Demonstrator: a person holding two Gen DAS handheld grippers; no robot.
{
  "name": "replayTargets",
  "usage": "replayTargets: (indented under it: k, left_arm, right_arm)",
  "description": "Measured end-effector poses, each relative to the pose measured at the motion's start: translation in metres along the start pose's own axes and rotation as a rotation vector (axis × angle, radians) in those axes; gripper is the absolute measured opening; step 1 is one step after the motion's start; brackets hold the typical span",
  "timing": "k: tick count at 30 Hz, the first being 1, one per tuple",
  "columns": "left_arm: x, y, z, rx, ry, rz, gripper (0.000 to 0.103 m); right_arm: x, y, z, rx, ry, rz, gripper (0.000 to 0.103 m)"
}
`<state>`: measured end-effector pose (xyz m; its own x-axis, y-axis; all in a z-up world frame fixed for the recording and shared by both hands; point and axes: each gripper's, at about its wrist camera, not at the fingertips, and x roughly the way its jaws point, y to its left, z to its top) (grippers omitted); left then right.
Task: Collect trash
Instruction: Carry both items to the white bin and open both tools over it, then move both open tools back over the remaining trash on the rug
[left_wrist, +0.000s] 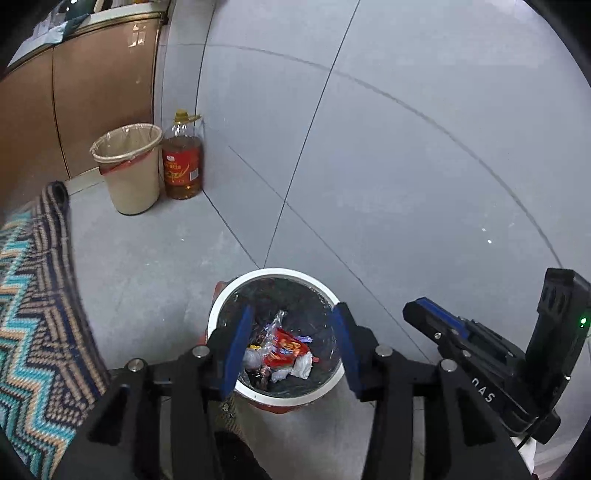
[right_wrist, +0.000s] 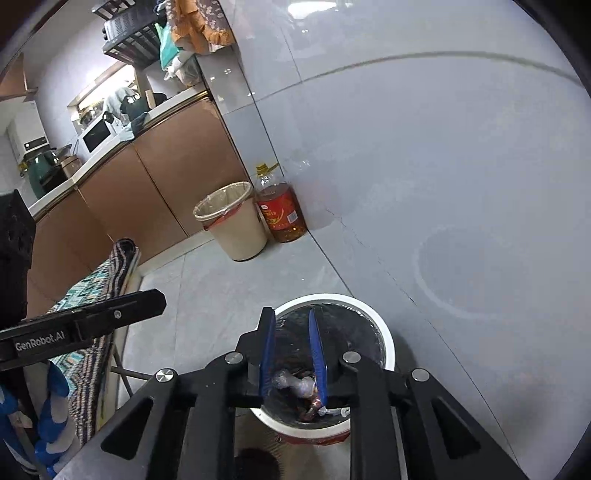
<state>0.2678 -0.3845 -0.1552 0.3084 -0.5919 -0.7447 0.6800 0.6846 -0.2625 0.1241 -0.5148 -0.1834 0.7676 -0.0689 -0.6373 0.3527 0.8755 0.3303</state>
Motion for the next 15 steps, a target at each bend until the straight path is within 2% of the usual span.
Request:
replayTargets:
  k: [6,9,15]
  left_arm:
    - [-0.053,-0.007,-0.005,0.025,-0.086,0.034,0.044]
    - [-0.083,-0.011,-0.011,0.035,-0.134,0.057,0.048]
    - [-0.145,-0.016,-0.028,0.058,-0.234,0.121,0.053]
  right_arm:
    - [-0.032,0.024,0.006,-0.029,-0.049,0.022,0.026]
    - [-0.052,0.038,0.011,-0.047,-0.08,0.03,0.033]
    - [-0.091,0.071,0.012,-0.096,-0.132,0.052,0.04]
